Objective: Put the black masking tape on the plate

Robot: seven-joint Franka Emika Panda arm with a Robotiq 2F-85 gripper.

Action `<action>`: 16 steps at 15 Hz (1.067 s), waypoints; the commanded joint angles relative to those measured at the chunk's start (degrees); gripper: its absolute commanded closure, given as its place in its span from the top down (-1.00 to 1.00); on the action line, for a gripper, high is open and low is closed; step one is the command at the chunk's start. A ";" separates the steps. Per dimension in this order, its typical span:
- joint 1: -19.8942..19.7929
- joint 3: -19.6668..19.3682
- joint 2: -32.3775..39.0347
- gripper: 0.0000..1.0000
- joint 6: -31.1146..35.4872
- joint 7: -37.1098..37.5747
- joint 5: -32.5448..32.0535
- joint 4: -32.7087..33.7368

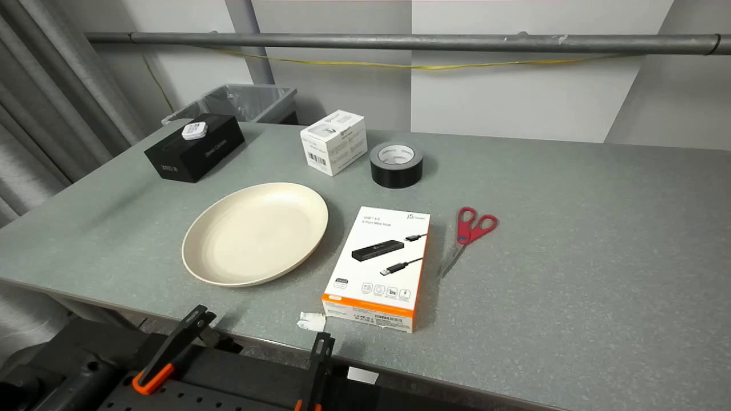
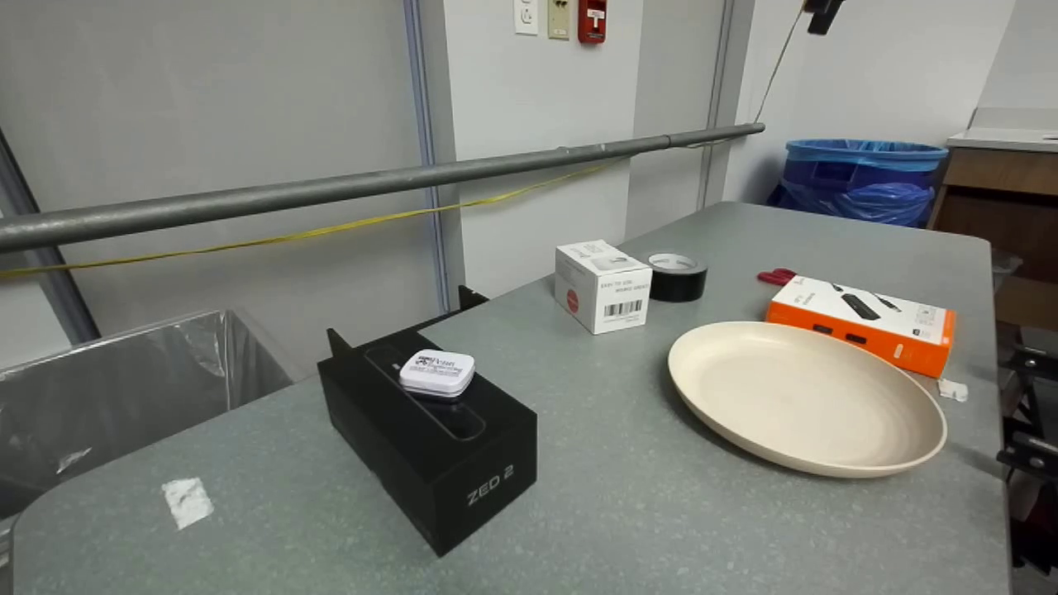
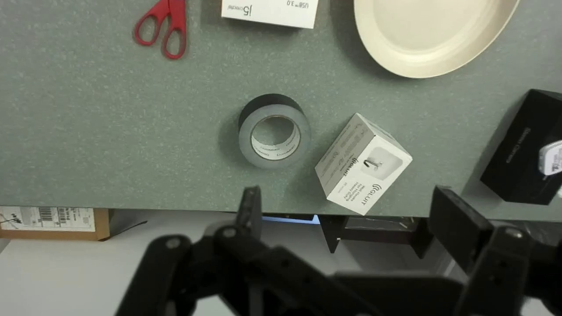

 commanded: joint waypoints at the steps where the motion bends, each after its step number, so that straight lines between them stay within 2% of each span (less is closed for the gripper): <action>1: -0.53 2.35 5.76 1.00 10.41 -4.65 2.18 -4.12; 5: -1.36 5.14 11.81 1.00 17.72 -6.28 1.18 -6.68; 6: -1.52 5.70 12.61 1.00 16.91 -6.61 2.73 -6.21; 7: -1.84 6.16 12.82 1.00 13.39 -7.52 4.36 -5.18; 8: -2.19 6.63 12.13 1.00 15.49 -4.31 0.93 -6.59; 16: -2.48 7.17 12.85 1.00 15.36 -5.10 2.22 -6.23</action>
